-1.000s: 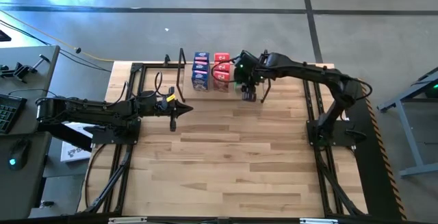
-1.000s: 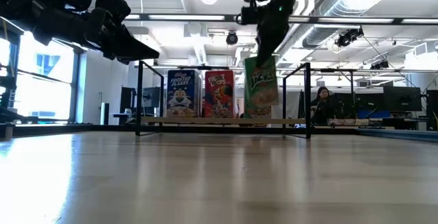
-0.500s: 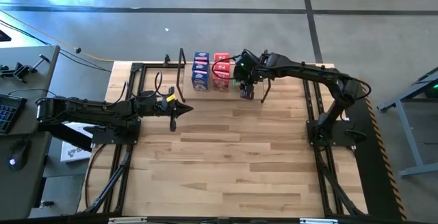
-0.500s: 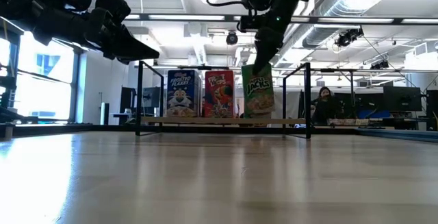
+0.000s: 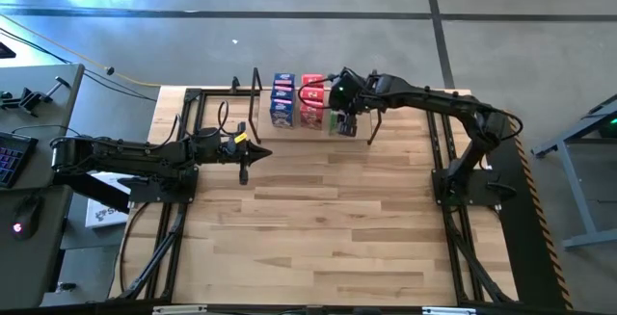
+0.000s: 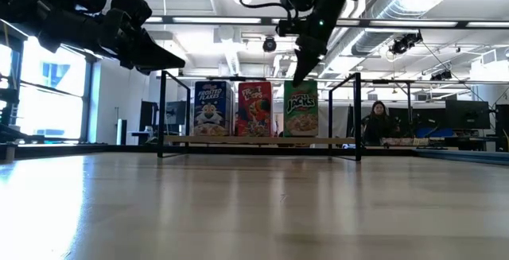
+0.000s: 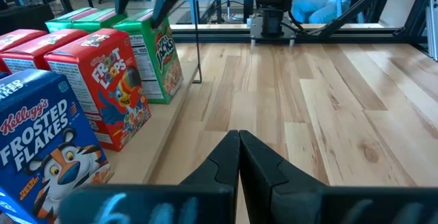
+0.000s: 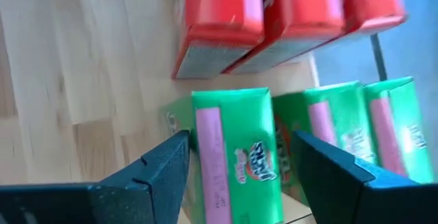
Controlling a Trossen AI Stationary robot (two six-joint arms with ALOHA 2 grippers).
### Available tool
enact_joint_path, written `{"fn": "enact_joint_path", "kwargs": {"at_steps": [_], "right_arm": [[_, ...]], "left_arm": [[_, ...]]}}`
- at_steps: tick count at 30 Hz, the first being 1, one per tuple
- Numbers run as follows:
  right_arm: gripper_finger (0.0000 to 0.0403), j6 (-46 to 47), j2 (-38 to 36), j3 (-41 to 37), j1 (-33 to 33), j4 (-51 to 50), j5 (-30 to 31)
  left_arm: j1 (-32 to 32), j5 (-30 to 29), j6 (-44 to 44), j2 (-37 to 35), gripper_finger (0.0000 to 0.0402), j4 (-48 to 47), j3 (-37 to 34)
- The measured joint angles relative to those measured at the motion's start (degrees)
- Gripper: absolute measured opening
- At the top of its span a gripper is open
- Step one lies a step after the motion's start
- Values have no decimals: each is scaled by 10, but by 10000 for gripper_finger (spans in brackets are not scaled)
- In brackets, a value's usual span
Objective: Stack cereal on shelf
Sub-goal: Put the green cereal box on the shelf aligned with the other green cereal box
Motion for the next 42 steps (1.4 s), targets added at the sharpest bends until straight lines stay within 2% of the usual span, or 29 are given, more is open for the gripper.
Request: {"fn": "enact_joint_path", "kwargs": {"at_steps": [9, 13, 16, 21, 28, 30, 34, 42], "right_arm": [[232, 5, 0, 77, 28, -32, 4], [228, 87, -1, 126, 47, -117, -11], [209, 145, -6, 123, 68, -164, -5], [133, 207, -27, 52, 124, -132, 46], [13, 294, -34, -140, 174, 77, 94], [6, 309, -33, -191, 175, 159, 101], [14, 317, -33, -260, 153, 257, 107], [2, 301, -33, -305, 104, 329, 102]], "left_arm": [[0, 0, 0, 0, 1, 0, 0], [0, 0, 0, 0, 1, -2, 0], [0, 0, 3, 0, 1, -4, 0], [0, 0, 3, 0, 1, -5, 0], [0, 0, 2, 0, 0, -5, 0], [0, 0, 0, 0, 0, -5, 0], [0, 0, 0, 0, 1, -5, 0], [0, 0, 0, 0, 0, 0, 0]]}}
